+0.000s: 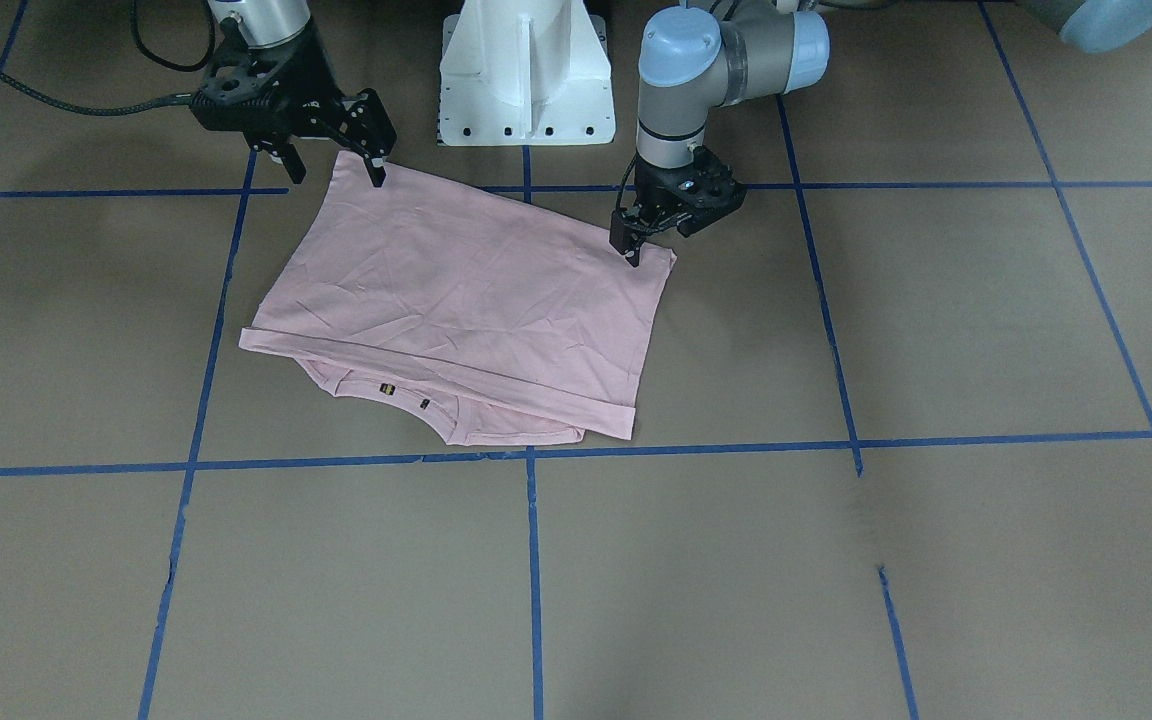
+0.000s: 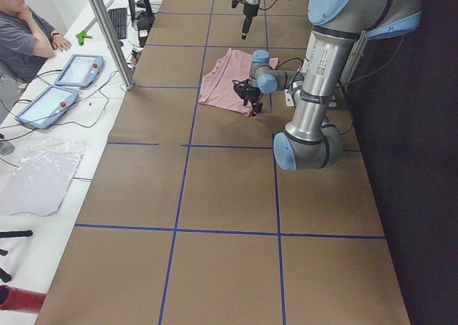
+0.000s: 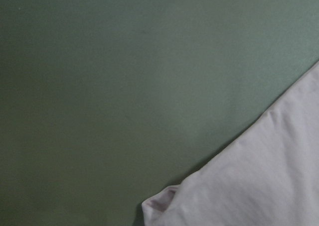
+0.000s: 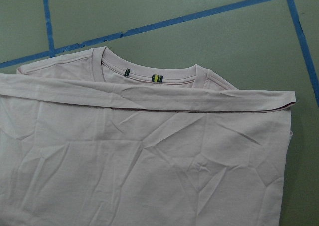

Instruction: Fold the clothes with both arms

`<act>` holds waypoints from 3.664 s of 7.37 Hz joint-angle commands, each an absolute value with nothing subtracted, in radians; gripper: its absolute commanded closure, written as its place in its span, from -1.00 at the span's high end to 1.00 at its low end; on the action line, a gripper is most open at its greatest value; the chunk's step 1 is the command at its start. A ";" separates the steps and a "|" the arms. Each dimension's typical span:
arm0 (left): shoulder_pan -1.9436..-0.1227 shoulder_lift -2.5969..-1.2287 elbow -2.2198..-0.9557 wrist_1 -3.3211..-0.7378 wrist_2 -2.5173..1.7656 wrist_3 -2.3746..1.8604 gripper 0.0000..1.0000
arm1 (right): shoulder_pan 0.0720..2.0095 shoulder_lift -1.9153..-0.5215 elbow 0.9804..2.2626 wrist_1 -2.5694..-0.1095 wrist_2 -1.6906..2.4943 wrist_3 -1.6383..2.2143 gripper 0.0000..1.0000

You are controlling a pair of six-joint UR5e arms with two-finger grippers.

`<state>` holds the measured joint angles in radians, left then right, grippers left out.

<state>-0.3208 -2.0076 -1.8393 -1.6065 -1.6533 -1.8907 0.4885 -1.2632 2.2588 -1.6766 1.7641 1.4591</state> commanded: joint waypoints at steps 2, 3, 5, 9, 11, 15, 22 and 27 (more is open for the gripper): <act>-0.322 -2.008 -1.832 -1.608 -1.638 -1.885 0.56 | 0.489 -1.258 2.260 -1.677 1.766 1.460 1.00; -0.322 -2.008 -1.832 -1.608 -1.638 -1.888 0.20 | 0.489 -1.258 2.258 -1.678 1.764 1.460 1.00; -0.324 -2.008 -1.833 -1.608 -1.638 -1.884 -0.94 | 0.489 -1.258 2.258 -1.678 1.764 1.463 1.00; -0.374 -2.017 -1.847 -1.606 -1.643 -1.875 -1.00 | 0.489 -1.259 2.260 -1.678 1.764 1.471 1.00; -0.470 -2.031 -1.826 -1.612 -1.643 -1.766 -1.00 | 0.489 -1.259 2.260 -1.678 1.766 1.471 1.00; -0.673 -2.213 -1.442 -1.923 -1.641 -1.530 -1.00 | 0.489 -1.258 2.235 -1.678 1.764 1.474 1.00; -0.712 -2.473 -0.965 -2.333 -1.519 -1.372 -1.00 | 0.488 -1.256 2.218 -1.677 1.756 1.476 1.00; -0.715 -2.398 -1.129 -2.320 -1.561 -1.374 1.00 | 0.495 -1.229 2.192 -1.677 1.723 1.474 1.00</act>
